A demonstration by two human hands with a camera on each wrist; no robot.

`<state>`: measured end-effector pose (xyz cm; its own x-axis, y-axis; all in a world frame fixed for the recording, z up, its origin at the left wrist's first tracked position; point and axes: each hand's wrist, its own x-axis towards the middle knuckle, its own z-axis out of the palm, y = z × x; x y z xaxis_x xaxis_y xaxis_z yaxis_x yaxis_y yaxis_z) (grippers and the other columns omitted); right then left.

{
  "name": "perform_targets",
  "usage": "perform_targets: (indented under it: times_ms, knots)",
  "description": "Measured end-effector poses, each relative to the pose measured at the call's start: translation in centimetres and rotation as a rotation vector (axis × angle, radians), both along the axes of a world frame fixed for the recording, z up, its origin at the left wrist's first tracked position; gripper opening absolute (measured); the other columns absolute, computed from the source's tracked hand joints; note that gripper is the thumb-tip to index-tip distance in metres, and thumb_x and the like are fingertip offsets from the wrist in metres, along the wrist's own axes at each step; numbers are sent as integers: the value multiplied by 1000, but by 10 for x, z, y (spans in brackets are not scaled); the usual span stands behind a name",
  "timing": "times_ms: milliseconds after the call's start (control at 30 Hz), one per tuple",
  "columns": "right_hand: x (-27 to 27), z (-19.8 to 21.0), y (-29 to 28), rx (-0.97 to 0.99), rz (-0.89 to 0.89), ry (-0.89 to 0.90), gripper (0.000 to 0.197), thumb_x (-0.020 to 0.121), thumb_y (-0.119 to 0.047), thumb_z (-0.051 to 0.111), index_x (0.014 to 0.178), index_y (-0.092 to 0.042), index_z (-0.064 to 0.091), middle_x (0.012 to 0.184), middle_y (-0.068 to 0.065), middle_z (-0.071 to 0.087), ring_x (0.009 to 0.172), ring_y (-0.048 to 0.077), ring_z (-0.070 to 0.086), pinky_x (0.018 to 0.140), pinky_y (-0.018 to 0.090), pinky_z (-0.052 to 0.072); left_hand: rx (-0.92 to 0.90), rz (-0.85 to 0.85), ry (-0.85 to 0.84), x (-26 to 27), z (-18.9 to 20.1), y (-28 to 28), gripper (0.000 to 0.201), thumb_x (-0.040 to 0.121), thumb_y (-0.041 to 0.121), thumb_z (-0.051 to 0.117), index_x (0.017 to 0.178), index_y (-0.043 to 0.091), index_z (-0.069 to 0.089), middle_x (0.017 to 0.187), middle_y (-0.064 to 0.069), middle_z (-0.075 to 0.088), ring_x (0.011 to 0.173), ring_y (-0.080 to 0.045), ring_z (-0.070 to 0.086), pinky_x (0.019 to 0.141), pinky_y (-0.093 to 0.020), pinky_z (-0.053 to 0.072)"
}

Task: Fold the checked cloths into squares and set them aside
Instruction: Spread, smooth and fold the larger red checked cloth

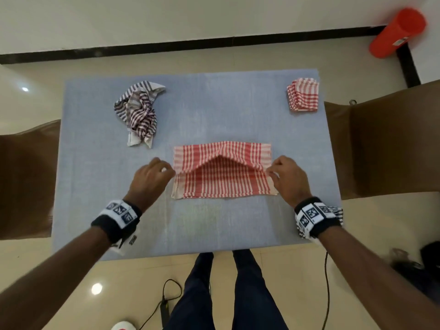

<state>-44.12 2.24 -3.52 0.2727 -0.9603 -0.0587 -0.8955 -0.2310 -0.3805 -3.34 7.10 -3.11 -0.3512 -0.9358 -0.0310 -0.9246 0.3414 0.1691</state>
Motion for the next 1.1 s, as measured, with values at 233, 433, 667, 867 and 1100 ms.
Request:
perform_targets:
  times_ms: [233, 433, 667, 867, 1100]
  knots:
    - [-23, -33, 38, 137, -35, 122, 7, 80, -3, 82, 77, -7, 77, 83, 5, 63, 73, 22, 61, 54, 36, 55, 111, -34, -108, -4, -27, 56, 23, 73, 3, 85, 89, 12, 72, 95, -9, 73, 86, -30, 63, 55, -38, 47]
    - [-30, -29, 47, 150, -43, 137, 2, 84, -7, 80, 84, -6, 78, 86, 6, 65, 76, 22, 62, 56, 37, 57, 132, -28, -128, -5, -23, 65, 26, 73, 8, 88, 94, 11, 74, 95, -9, 74, 87, -28, 64, 56, -37, 47]
    - [-29, -22, 56, 129, -90, 89, 8, 83, -9, 82, 90, -6, 78, 89, 6, 67, 79, 20, 63, 60, 31, 55, 116, -5, -116, -6, -10, 69, 27, 74, 7, 88, 97, 11, 74, 98, -9, 75, 87, -27, 65, 57, -36, 49]
    - [-34, -25, 59, 138, -102, 114, 12, 85, -13, 81, 95, -7, 78, 90, 8, 69, 79, 21, 65, 64, 33, 58, 134, 6, -110, -6, -14, 80, 28, 77, 11, 87, 101, 11, 73, 102, -10, 74, 89, -27, 65, 58, -36, 50]
    - [-33, -35, 54, 141, -80, 151, 6, 88, -12, 78, 90, -7, 78, 86, 7, 67, 74, 20, 62, 59, 31, 55, 199, 2, -161, -11, -27, 84, 31, 76, 12, 88, 103, 9, 73, 103, -12, 75, 90, -28, 64, 57, -37, 51]
